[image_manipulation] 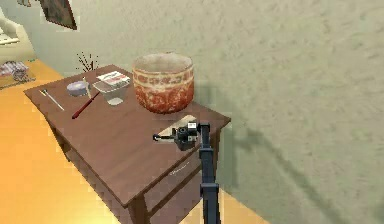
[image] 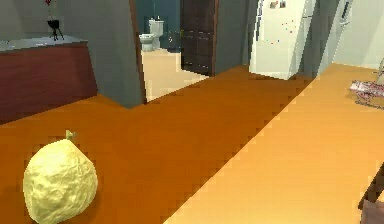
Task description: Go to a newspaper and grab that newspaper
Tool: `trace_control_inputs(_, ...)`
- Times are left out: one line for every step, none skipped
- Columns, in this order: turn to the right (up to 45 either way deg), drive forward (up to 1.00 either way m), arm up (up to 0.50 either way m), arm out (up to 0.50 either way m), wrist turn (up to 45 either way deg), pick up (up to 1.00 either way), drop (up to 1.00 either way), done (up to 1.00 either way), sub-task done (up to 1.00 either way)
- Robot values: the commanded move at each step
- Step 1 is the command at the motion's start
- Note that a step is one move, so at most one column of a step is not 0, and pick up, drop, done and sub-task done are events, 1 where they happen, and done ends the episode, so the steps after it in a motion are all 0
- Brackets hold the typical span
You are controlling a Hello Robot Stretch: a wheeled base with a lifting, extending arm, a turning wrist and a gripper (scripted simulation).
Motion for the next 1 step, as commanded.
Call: trace_control_inputs(0.0,0.00,0.10,0.00,0.0,0.00,0.00,0.00,0.00)
